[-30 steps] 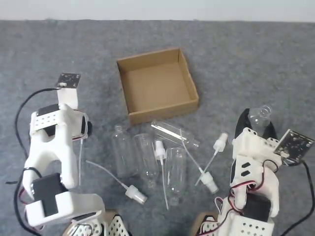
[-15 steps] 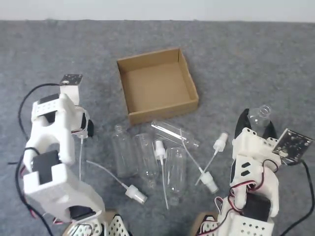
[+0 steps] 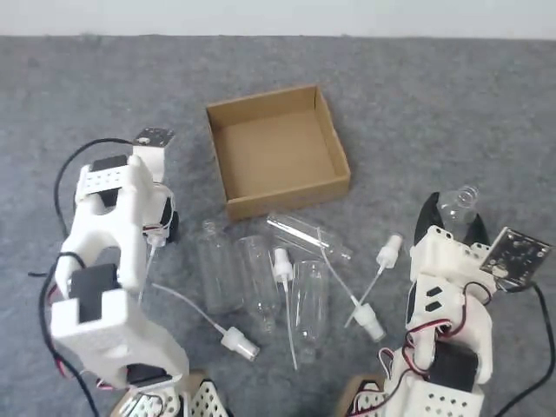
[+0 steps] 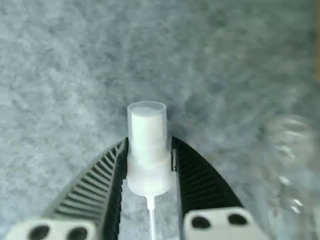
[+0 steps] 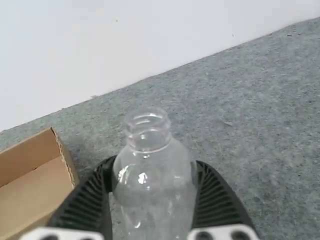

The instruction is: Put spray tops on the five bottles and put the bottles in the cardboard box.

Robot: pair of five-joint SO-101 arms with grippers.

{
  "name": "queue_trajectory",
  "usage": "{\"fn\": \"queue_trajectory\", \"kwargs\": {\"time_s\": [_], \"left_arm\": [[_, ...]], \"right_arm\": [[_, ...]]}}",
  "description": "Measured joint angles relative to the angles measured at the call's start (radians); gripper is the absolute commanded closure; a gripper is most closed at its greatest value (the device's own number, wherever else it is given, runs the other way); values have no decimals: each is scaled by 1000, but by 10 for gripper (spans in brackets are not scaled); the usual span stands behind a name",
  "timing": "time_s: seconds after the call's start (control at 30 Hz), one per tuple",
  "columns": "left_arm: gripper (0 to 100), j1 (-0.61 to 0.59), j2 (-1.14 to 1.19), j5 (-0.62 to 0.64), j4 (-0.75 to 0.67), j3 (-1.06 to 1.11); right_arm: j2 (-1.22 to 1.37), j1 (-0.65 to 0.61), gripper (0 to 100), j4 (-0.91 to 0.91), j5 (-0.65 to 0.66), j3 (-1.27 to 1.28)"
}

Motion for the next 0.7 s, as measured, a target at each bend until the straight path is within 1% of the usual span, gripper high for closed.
{"fn": "queue_trajectory", "kwargs": {"time_s": [0.17,0.37,0.57,0.7], "left_arm": [[989,-3,-190,31,57,0],[989,-2,-419,43,66,84],[989,-2,-632,83,66,129],[989,-2,-743,121,66,129]], "right_arm": [[0,0,990,0,0,0],[0,-5,990,0,0,0],[0,-87,990,0,8,0],[0,-135,990,0,87,0]]}}
